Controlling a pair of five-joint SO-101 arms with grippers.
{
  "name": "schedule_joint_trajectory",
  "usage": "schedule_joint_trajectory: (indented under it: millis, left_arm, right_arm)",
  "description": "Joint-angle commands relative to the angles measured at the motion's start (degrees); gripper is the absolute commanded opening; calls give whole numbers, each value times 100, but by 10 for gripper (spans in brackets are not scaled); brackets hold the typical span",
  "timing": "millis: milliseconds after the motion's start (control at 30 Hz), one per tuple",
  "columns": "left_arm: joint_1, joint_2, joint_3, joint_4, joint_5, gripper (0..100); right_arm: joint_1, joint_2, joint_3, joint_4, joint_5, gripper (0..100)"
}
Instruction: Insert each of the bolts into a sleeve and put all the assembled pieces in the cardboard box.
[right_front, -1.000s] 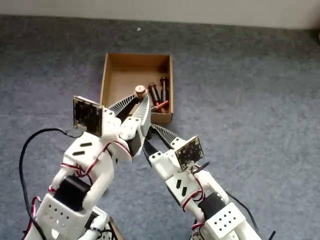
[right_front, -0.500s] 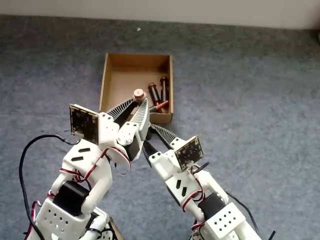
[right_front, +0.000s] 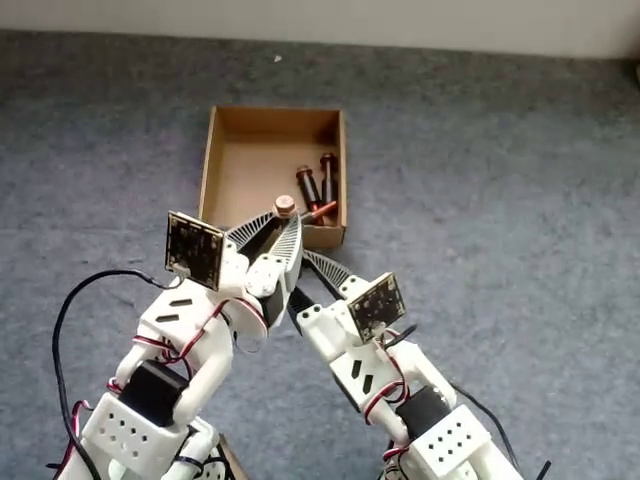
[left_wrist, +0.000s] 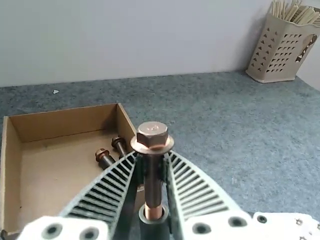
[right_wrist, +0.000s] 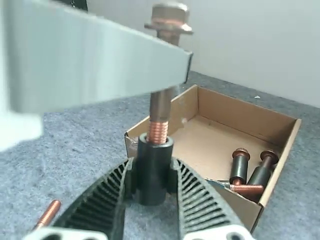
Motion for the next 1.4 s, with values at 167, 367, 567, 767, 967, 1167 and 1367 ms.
schedule_joint_trajectory:
  millis: [167, 367, 567, 767, 967, 1167, 1367]
  left_arm:
    - [-127, -127, -303, 677, -185, 215]
    - [-268, -127, -1288, 1873, -202, 224]
    - [-1525, -127, -1604, 2426, -185, 224]
    - [-2695, -127, -1279, 2804, -185, 224]
    - [-4409, -127, -796, 2892, -176, 224]
    - [-4971, -127, 286, 2356, -158, 224]
    - [-5270, -127, 716, 1758, -149, 224]
  right_arm:
    - [31, -101, 541, -31, 18, 5]
    - [374, -66, 541, 22, 9, 5]
    - [919, -48, -620, 2079, -475, 5]
    - [1007, 848, -2053, 2738, -589, 5]
    - [1007, 3125, -3486, 2308, -589, 5]
    - [1033, 5376, -4989, 936, -589, 5]
    - [1147, 7363, -6721, 541, -299, 5]
